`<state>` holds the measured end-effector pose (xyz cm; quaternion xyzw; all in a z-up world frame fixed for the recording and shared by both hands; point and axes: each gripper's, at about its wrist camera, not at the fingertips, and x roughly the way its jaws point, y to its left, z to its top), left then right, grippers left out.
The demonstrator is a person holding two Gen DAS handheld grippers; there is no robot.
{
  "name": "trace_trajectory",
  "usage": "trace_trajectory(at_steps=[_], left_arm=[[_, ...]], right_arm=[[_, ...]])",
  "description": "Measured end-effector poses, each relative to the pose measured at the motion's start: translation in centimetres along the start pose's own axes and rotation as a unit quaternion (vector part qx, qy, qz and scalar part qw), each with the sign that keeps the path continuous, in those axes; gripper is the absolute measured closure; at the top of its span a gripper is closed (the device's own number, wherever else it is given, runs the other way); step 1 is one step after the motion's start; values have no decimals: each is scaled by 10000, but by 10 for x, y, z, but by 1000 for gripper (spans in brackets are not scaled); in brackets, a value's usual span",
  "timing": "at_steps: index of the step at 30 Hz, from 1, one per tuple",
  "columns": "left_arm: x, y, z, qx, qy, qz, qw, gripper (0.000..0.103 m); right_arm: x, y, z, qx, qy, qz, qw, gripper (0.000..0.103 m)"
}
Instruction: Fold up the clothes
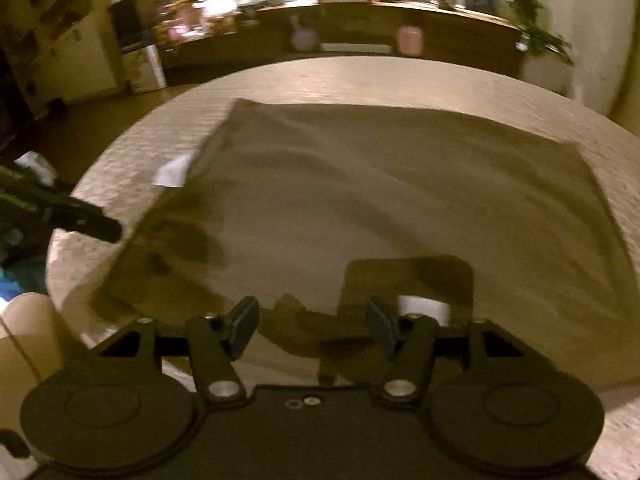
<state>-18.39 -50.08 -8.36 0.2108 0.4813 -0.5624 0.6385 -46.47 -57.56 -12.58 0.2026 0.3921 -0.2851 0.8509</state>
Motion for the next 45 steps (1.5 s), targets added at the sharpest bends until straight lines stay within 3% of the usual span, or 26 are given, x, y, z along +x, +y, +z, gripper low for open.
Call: trace_trajectory(at_steps=[13, 19, 24, 33, 41, 45], left_arm=[[-13, 32, -9, -199, 59, -288, 9994, 26], [-13, 48, -8, -375, 98, -475, 9981, 26], [-9, 61, -14, -524, 152, -684, 9962, 26], [-4, 72, -20, -602, 198, -887, 9940, 26], [16, 75, -14, -1158, 419, -1311, 9837, 26], [28, 61, -7, -1290, 540, -1333, 9812, 28]], right_arm=[[28, 112, 12, -1042, 104, 613, 9926, 0], [49, 162, 4, -1611, 418, 738, 9833, 0], [65, 184, 2, -1678, 707, 779, 9802, 0], [70, 195, 3, -1907, 695, 299, 9787, 0], [43, 169, 17, -1353, 340, 344, 9896, 0], [28, 158, 27, -1044, 109, 406, 9936, 0]])
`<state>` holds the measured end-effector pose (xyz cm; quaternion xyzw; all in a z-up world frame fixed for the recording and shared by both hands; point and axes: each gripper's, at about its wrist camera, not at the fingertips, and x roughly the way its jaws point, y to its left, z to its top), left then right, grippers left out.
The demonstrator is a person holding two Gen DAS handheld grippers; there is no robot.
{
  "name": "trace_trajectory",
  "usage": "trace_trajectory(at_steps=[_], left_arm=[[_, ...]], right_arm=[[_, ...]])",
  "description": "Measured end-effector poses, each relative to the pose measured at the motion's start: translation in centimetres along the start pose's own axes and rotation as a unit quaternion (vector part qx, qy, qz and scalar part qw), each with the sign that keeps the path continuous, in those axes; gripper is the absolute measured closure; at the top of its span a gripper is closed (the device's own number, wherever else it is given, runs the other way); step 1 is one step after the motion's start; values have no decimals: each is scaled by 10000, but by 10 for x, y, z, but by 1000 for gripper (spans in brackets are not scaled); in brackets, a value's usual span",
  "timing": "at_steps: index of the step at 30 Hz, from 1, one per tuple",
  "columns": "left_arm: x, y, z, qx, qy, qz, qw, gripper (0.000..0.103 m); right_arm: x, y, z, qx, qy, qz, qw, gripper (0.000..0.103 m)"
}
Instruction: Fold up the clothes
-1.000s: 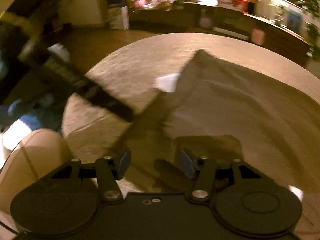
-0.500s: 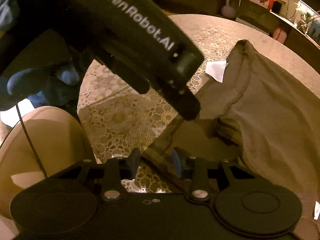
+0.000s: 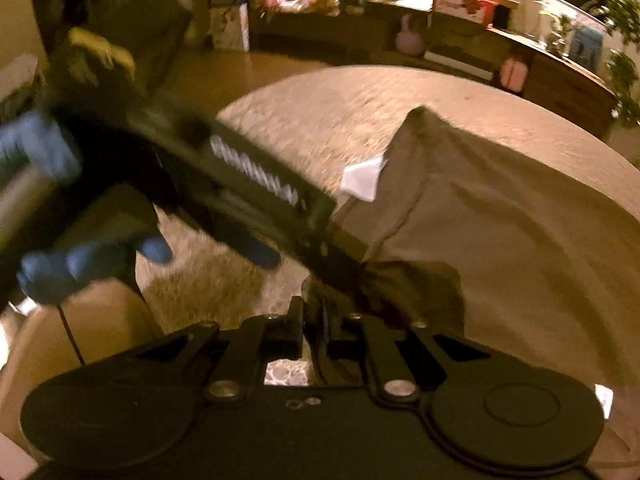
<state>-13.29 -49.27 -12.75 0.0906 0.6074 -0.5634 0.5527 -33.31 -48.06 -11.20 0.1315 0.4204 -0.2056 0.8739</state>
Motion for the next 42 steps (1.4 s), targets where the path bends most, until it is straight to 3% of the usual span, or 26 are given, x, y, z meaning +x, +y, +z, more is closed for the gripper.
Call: trace_trajectory(at_steps=[3, 5, 8, 11, 13, 17, 20, 30, 42], left_arm=[[10, -8, 5, -128, 27, 42, 9999, 45], [17, -10, 9, -256, 92, -17, 9996, 69], [25, -13, 9, -332, 76, 146, 9993, 87], [25, -9, 5, -426, -11, 166, 9990, 97], [23, -7, 3, -497, -85, 111, 9987, 99], [18, -5, 5, -553, -162, -8, 9983, 99], [16, -9, 10, -608, -176, -129, 9979, 99], [10, -26, 25, -615, -172, -450, 9969, 100], [16, -34, 34, -340, -27, -588, 9977, 100]], right_arm=[[-4, -6, 1, 63, -46, -9, 10000, 0], [-3, -9, 0, 87, -37, 22, 10000, 0], [-1, -7, -3, 6, -43, 64, 10000, 0], [4, -7, -7, -206, -69, 24, 9998, 0], [3, -4, -11, -403, -147, -19, 9991, 0], [-5, 8, -23, -903, -649, -573, 9921, 0], [-6, 11, -26, -929, -940, -605, 9894, 0], [47, -1, -9, -975, -680, -1079, 9870, 0], [67, -38, 0, -534, -186, -550, 9969, 0]])
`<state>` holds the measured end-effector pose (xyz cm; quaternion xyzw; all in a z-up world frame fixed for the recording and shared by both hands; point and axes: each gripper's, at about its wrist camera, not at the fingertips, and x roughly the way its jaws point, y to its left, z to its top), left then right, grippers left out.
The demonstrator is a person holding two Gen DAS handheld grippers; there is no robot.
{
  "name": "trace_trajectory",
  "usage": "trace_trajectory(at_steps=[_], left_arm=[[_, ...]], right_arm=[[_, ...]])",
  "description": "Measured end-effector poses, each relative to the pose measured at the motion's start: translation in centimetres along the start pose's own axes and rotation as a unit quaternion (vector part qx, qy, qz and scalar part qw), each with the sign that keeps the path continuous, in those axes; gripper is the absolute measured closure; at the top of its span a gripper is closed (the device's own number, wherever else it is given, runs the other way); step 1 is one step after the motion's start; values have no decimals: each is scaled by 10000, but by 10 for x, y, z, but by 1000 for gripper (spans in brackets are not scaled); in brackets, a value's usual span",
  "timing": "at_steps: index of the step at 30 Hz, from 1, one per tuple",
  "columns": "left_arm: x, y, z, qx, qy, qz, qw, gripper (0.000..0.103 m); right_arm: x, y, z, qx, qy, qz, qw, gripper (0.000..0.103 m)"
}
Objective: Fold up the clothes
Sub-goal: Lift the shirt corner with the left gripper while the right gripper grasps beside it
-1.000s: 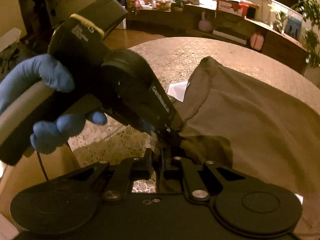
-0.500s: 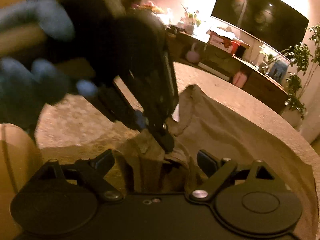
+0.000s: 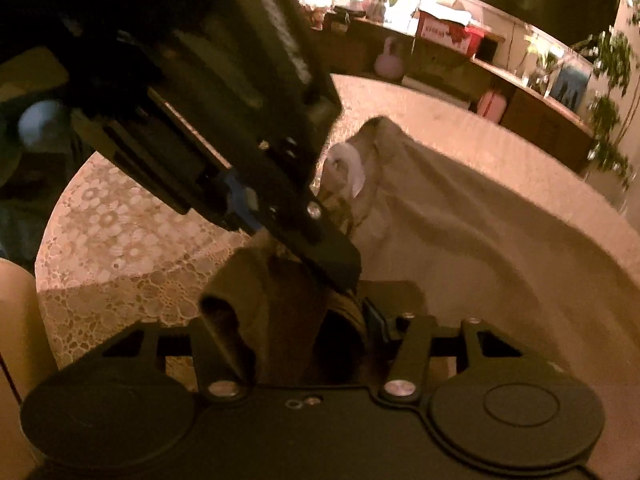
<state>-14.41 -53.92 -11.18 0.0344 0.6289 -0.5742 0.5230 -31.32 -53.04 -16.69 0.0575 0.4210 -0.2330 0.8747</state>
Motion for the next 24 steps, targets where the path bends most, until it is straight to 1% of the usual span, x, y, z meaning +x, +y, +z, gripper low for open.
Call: trace_trajectory(at_steps=[3, 5, 8, 9, 10, 11, 12, 13, 14, 15, 16, 20, 24], left_arm=[[3, -4, 2, 51, 3, 7, 10000, 100], [2, -4, 4, 39, -38, -36, 10000, 99], [-4, -6, 7, 120, -386, 7, 9992, 98], [-6, -6, 8, 148, -503, 23, 9986, 97], [-8, -6, 10, 113, -563, 23, 9983, 92], [-9, -5, 12, 75, -621, 22, 9980, 78], [-10, -3, 15, 25, -665, 68, 9978, 67], [-12, 0, 18, -32, -737, 147, 9972, 34], [-13, 3, 20, -117, -887, 275, 9956, 16], [-15, 8, 22, -202, -1039, 404, 9936, 15], [-13, 12, 28, -307, -1050, 446, 9930, 15], [1, 33, 52, -786, -939, 466, 9914, 15], [21, 39, 77, -998, -944, 660, 9883, 15]], right_arm=[[1, -9, -1, 122, 7, 7, 9999, 0], [-1, -19, -3, 328, -48, 80, 9994, 0], [-7, -32, -3, 731, -138, 259, 9969, 0], [-9, -34, -3, 780, -178, 300, 9963, 0], [-11, -36, -2, 788, -218, 334, 9961, 0], [-13, -38, -1, 794, -261, 370, 9958, 0], [-15, -40, 0, 806, -300, 412, 9954, 0], [-18, -42, 1, 822, -341, 452, 9950, 0], [-21, -45, 2, 835, -390, 487, 9946, 0], [-23, -47, 2, 846, -435, 520, 9941, 0], [-26, -49, 2, 858, -475, 552, 9936, 0], [-33, -59, 2, 885, -611, 639, 9921, 0], [-35, -66, 2, 873, -663, 701, 9915, 0]])
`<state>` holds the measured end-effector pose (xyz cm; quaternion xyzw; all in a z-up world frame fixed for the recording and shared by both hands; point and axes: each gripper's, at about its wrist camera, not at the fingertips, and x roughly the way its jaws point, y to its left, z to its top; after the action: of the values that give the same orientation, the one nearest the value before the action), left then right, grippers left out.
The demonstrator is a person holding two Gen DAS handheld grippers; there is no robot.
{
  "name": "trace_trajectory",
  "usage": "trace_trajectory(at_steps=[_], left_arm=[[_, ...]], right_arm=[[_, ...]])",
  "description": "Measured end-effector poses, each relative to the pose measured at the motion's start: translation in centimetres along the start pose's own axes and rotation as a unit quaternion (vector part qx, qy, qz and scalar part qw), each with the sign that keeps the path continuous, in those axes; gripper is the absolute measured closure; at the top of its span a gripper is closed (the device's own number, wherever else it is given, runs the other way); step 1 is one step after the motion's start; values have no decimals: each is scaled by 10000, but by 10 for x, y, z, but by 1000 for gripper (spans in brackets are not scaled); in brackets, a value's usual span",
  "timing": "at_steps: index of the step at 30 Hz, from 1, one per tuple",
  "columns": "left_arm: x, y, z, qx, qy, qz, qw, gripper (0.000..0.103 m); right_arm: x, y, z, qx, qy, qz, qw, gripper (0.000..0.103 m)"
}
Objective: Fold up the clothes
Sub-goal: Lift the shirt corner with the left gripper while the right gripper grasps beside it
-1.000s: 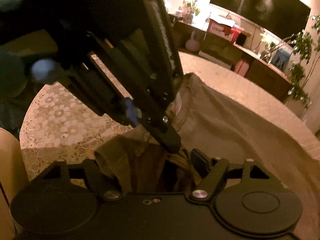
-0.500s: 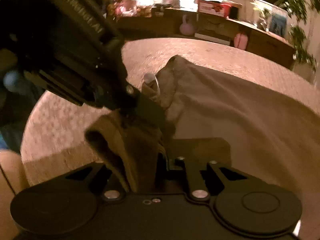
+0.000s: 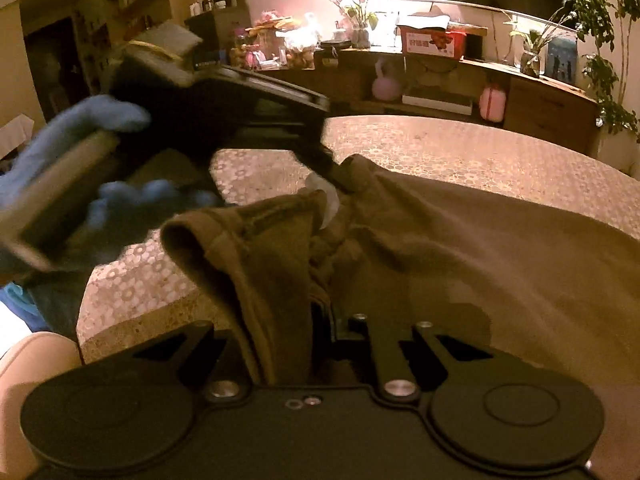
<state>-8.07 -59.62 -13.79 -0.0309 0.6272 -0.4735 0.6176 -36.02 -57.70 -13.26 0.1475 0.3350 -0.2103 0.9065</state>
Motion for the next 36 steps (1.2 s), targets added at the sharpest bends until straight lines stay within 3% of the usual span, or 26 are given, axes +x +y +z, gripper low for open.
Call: trace_trajectory(at_steps=[6, 12, 13, 16, 18, 20, 23, 27, 30, 36], left_arm=[[23, -12, 34, -95, -279, 246, 9993, 15], [43, -24, 56, 29, -291, 528, 9982, 16], [43, -26, 57, 26, -322, 541, 9980, 19], [44, -38, 56, 222, -337, 722, 9966, 44], [45, -47, 53, 422, -355, 886, 9945, 54], [45, -53, 49, 601, -387, 1031, 9921, 75], [45, -63, 45, 828, -545, 1387, 9854, 92], [45, -88, 34, 1248, -766, 1832, 9721, 95], [45, -107, 24, 1551, -881, 2021, 9630, 95], [49, -136, 9, 1842, -1020, 2155, 9535, 95]], right_arm=[[2, -8, 2, 31, 22, 109, 9999, 0], [4, -12, 1, -43, 158, 117, 9998, 0], [4, -14, 1, 9, 200, 127, 9997, 0], [5, -19, 0, 218, 298, 182, 9992, 0], [4, -23, -1, 358, 320, 258, 9985, 0], [3, -27, -3, 475, 326, 321, 9978, 0], [1, -35, -8, 711, 355, 421, 9959, 0], [-1, -44, -14, 977, 444, 456, 9932, 0], [-4, -51, -17, 1093, 673, 165, 9916, 0], [-10, -70, -21, 1585, 1158, -66, 9805, 0]])
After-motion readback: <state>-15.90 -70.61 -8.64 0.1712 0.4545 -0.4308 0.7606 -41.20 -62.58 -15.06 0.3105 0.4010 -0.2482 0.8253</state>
